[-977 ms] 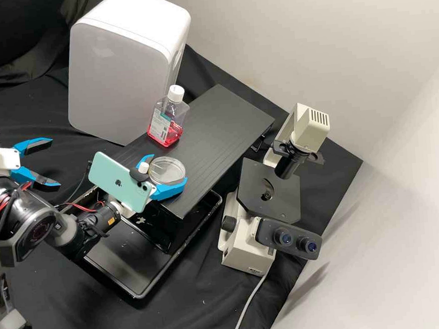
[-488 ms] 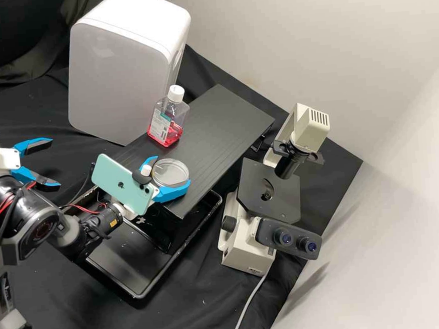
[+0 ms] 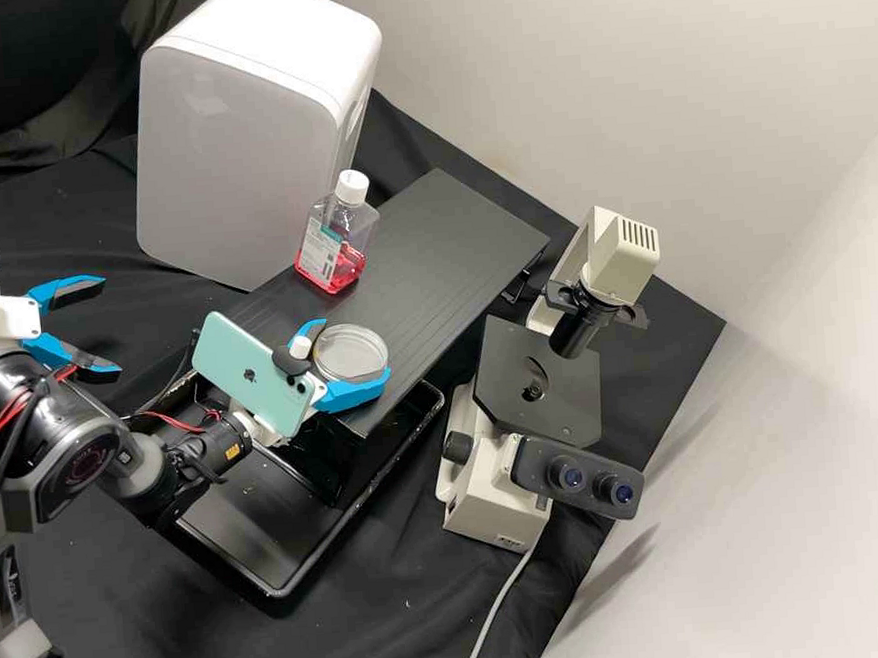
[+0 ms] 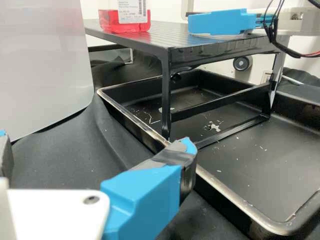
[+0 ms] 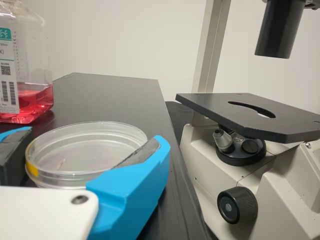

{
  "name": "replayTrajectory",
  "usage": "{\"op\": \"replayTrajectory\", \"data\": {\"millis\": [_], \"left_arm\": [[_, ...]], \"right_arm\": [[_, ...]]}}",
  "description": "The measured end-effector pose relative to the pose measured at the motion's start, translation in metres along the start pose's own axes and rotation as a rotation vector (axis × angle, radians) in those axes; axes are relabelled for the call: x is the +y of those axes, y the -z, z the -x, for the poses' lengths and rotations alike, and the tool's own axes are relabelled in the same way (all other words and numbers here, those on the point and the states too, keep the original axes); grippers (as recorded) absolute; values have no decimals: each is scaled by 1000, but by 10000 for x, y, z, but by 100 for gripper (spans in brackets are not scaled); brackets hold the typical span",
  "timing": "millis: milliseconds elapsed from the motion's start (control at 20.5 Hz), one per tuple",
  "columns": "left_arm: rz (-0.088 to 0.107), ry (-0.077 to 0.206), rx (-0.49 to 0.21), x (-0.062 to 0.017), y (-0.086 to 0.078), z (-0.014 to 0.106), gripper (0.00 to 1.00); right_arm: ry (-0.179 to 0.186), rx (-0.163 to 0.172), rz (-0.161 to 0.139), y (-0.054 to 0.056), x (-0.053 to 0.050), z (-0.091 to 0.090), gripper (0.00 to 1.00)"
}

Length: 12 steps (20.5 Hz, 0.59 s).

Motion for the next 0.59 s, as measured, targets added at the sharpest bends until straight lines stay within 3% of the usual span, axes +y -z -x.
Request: {"op": "replayTrajectory", "data": {"millis": [49, 586], "left_arm": [[0, 0, 0, 0, 0, 0, 100], [9, -4, 22, 1, 17, -11, 100]], "right_arm": [[0, 0, 0, 0, 0, 0, 100], [-9, -11, -6, -10, 9, 0, 100]]}}
